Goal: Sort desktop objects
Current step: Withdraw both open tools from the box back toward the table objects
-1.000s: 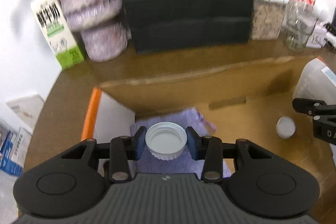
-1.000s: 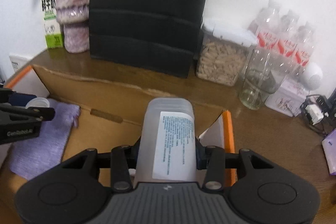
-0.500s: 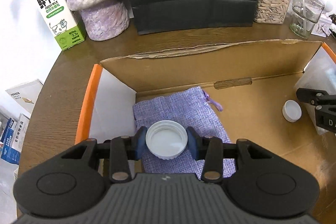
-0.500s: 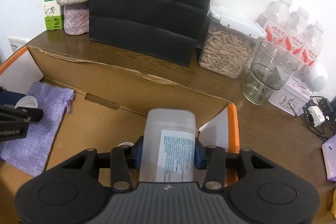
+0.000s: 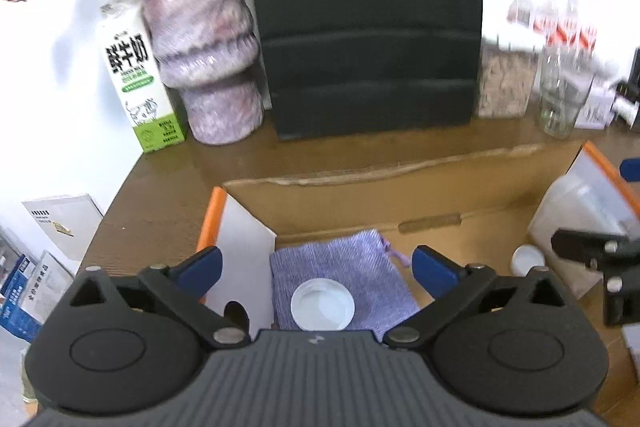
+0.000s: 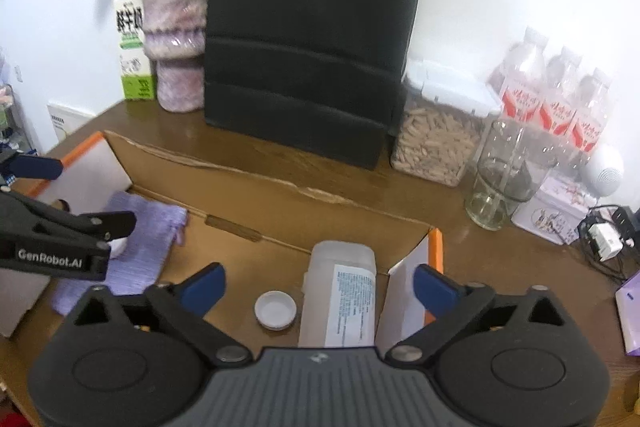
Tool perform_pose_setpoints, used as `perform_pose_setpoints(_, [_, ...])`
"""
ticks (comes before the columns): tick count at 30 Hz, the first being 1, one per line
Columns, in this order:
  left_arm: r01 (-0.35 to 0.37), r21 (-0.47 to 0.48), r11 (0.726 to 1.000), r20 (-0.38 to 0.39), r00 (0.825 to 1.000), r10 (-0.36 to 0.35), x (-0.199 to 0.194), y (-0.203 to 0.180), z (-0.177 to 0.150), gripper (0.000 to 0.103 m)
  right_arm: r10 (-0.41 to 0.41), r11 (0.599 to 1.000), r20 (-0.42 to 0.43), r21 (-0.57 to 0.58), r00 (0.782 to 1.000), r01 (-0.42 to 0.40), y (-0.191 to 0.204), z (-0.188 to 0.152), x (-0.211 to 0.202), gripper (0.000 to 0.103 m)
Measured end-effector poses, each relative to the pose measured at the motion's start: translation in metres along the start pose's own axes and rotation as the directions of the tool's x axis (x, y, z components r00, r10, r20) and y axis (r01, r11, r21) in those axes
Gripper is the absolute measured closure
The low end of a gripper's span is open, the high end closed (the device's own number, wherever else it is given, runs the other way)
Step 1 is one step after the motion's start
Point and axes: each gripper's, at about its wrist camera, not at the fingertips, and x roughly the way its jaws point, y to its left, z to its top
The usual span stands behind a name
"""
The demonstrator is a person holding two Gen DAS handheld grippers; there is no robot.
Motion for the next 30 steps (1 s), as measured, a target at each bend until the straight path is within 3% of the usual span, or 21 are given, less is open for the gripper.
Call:
perform_pose_setpoints(8, [-0.003,-0.058,0.998,0.072,0.997,0.007,-0.04,0.014,-0.002,0.0,0.006,1.0,0.063,-0.009,0.998,-0.005,0.01,-0.003,-0.038,0.0])
perform_pose_setpoints(20, [-0.013,-0.053,0.999,0.158,0.987,0.021,-0.109,0.022,-0.018,0.0,0.03,0.999,0.209,-0.041,0.978,-0.022,0.021,-0.024,-0.116,0.0])
perform_pose_setpoints(23, [0.022,-0.046,0.999,0.193,0.981,-0.013,-0.13,0.021,-0.031,0.0,0.041,0.999,0.252,-0.023,0.967,-0.036,0.017,-0.038,-0.14,0.0])
perform_pose_setpoints(30, [0.038,-0.079,0.996,0.27,0.963,-0.016,-0.171,0.029,-0.069,0.0,0.036,0.997,0.303,0.054,0.952,-0.055,0.005,-0.084,-0.185,0.0])
